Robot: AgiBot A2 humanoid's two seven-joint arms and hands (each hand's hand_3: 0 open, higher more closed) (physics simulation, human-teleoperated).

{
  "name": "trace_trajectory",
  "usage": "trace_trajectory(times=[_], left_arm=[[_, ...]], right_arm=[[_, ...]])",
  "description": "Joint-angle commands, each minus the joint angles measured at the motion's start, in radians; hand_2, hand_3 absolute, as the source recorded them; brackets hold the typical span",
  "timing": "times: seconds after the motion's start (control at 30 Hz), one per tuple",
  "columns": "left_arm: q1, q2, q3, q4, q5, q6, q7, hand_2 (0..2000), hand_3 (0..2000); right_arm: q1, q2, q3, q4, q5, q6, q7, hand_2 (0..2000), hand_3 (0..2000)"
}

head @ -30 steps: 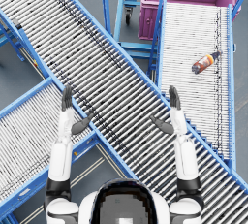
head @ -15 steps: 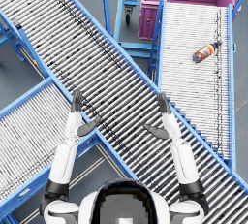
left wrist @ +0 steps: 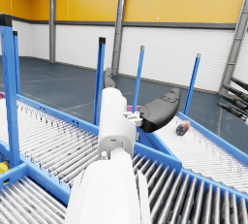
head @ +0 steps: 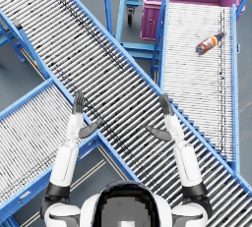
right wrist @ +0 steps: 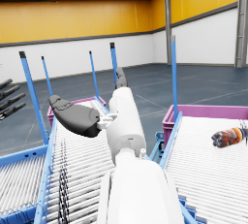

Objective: Pick up the oil and place it on the left assembly line, put the cola on the right, and keep Sprite still

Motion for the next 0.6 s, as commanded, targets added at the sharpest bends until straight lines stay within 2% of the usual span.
trace_trajectory(times=[0.03, 0.6], left_arm=[[0.000, 0.000, 0.000, 0.000, 0.000, 0.000, 0.000, 0, 0], [0.000, 0.000, 0.000, 0.000, 0.000, 0.000, 0.000, 0, 0]], right_arm=[[0.000, 0.000, 0.000, 0.000, 0.000, 0.000, 0.000, 0, 0], [0.000, 0.000, 0.000, 0.000, 0.000, 0.000, 0.000, 0, 0]])
